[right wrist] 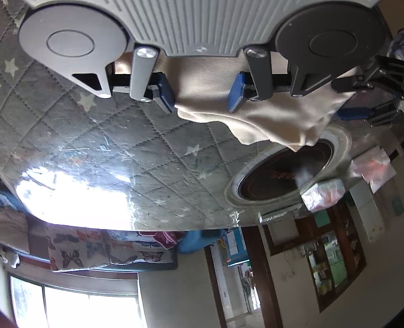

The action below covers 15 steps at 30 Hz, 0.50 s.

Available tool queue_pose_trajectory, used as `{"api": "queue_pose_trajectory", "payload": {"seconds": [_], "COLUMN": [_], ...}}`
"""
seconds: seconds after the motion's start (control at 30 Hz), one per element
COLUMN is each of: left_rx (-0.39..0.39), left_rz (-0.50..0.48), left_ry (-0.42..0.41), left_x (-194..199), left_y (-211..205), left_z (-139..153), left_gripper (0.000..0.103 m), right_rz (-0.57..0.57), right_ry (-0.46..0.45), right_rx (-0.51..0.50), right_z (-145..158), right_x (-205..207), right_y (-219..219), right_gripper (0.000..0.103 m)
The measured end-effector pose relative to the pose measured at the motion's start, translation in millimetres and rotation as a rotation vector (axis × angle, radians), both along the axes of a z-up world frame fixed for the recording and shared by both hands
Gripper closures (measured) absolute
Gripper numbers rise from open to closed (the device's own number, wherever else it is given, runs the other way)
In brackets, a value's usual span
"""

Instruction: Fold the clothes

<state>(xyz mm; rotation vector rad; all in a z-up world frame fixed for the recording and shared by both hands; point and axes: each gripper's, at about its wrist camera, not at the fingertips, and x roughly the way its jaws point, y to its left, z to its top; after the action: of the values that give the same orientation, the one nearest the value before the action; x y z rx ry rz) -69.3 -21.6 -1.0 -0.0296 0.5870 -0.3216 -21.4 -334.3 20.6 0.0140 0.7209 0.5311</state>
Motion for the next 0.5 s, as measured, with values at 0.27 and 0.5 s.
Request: {"api": "queue_pose_trajectory", "payload": {"seconds": [0.27, 0.5], "left_rx": [0.01, 0.016], "left_rz": [0.02, 0.048], "left_ry": [0.008, 0.022], "left_x": [1, 2], "left_y": [-1, -2], "left_z": [2, 1], "left_gripper": [0.019, 0.01], "right_rz": [-0.008, -0.026], "right_ry": [-0.072, -0.119], "right_rx": [0.006, -0.008], "right_z": [13, 16], "right_x": [-23, -50], "right_y": [-7, -6], "right_gripper": [0.04, 0.018]}}
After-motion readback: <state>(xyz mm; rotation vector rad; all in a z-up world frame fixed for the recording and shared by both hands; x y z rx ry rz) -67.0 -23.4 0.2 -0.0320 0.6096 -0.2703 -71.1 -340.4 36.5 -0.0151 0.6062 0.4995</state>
